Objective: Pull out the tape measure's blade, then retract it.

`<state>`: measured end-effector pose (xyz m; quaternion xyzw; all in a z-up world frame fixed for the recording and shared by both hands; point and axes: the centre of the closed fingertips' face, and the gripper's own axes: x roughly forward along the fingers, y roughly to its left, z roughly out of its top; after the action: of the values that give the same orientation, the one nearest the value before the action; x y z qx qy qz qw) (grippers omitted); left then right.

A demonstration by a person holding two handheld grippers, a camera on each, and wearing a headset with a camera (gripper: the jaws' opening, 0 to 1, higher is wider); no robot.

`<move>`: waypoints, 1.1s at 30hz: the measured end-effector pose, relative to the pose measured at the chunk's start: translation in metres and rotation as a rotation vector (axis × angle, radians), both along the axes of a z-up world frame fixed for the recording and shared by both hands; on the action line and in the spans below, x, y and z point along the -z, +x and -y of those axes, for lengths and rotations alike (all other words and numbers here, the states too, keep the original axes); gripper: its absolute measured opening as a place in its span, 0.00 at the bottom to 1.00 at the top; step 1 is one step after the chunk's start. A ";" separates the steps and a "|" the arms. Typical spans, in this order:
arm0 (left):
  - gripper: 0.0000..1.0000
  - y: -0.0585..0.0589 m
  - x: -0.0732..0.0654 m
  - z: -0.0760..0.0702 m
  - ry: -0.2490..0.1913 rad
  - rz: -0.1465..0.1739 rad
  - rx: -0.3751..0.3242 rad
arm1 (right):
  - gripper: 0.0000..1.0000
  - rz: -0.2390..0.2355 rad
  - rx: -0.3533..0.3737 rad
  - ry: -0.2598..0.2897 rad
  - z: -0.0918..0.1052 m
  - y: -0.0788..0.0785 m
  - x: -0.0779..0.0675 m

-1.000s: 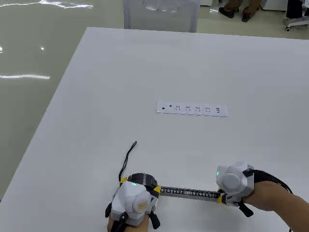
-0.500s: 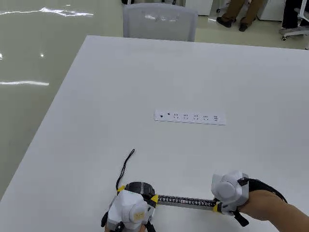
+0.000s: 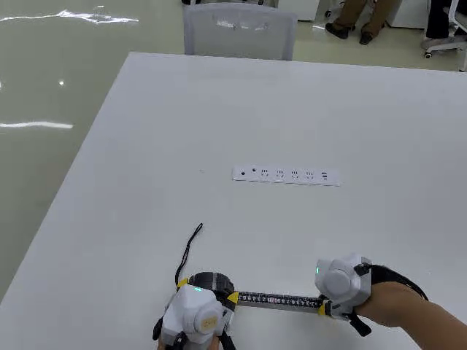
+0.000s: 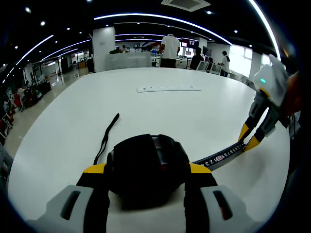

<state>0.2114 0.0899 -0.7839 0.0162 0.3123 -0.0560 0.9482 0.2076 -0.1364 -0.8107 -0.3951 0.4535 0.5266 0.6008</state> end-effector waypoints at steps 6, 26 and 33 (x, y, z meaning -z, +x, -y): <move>0.58 -0.002 -0.004 0.001 0.001 0.001 0.001 | 0.12 0.001 -0.003 -0.001 -0.002 0.000 0.001; 0.58 0.002 0.004 -0.001 0.000 0.002 0.002 | 0.12 0.004 -0.005 0.004 -0.012 0.001 0.003; 0.57 0.002 0.005 -0.001 -0.003 0.003 0.003 | 0.12 0.008 -0.002 0.013 -0.016 0.001 0.002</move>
<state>0.2138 0.0907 -0.7891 0.0154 0.3108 -0.0576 0.9486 0.2084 -0.1209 -0.8124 -0.3937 0.4475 0.5284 0.6046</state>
